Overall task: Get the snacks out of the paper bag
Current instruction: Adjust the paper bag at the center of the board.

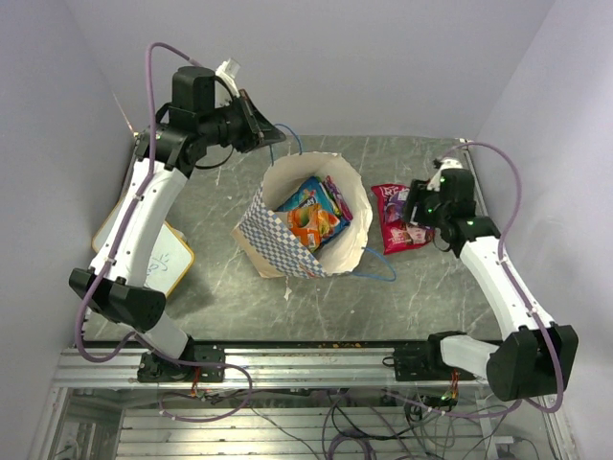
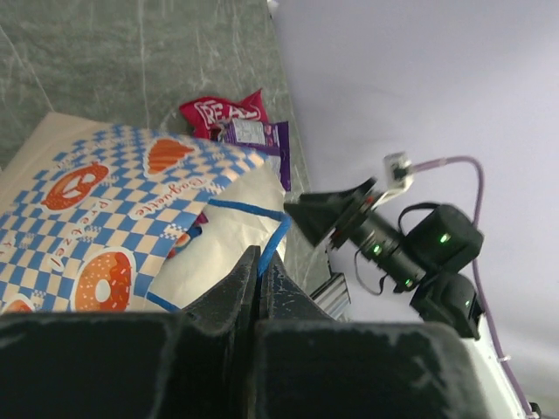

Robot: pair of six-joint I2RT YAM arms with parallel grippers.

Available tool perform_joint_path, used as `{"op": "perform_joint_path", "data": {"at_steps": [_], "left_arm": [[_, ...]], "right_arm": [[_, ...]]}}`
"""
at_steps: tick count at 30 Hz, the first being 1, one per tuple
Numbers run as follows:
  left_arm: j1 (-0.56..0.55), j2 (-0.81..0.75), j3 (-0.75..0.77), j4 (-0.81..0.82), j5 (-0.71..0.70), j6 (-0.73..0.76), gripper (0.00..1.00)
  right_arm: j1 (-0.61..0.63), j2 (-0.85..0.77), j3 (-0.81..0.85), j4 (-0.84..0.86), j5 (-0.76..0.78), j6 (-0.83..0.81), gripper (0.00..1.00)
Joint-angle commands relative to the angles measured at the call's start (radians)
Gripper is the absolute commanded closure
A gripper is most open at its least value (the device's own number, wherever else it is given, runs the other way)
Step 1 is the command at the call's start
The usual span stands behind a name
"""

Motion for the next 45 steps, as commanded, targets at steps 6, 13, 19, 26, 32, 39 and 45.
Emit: {"op": "perform_joint_path", "data": {"at_steps": [6, 13, 19, 26, 32, 39, 45], "left_arm": [[0.041, -0.008, 0.064, 0.15, 0.146, -0.027, 0.93], [0.093, 0.057, 0.17, 0.165, 0.238, -0.057, 0.93], [0.093, 0.039, 0.084, 0.304, 0.286, -0.141, 0.93], [0.089, -0.108, -0.194, 0.46, 0.293, -0.265, 0.93], [0.065, -0.269, -0.444, 0.596, 0.271, -0.385, 0.93], [0.005, -0.334, -0.519, 0.63, 0.195, -0.421, 0.93], [-0.014, -0.338, -0.509, 0.555, 0.18, -0.386, 0.93]], "right_arm": [[0.289, 0.148, -0.037, 0.031, -0.143, 0.196, 0.38], [0.514, 0.236, -0.022, 0.209, -0.129, 0.393, 0.34], [0.57, 0.25, 0.002, 0.228, -0.106, 0.406, 0.33], [0.508, 0.156, -0.016, 0.028, 0.086, 0.36, 0.28], [0.483, -0.062, -0.017, -0.009, 0.131, 0.226, 0.28], [0.503, -0.243, 0.009, 0.151, -0.125, 0.45, 0.37], [0.729, -0.229, -0.06, 0.36, -0.09, 0.587, 0.44]]}}
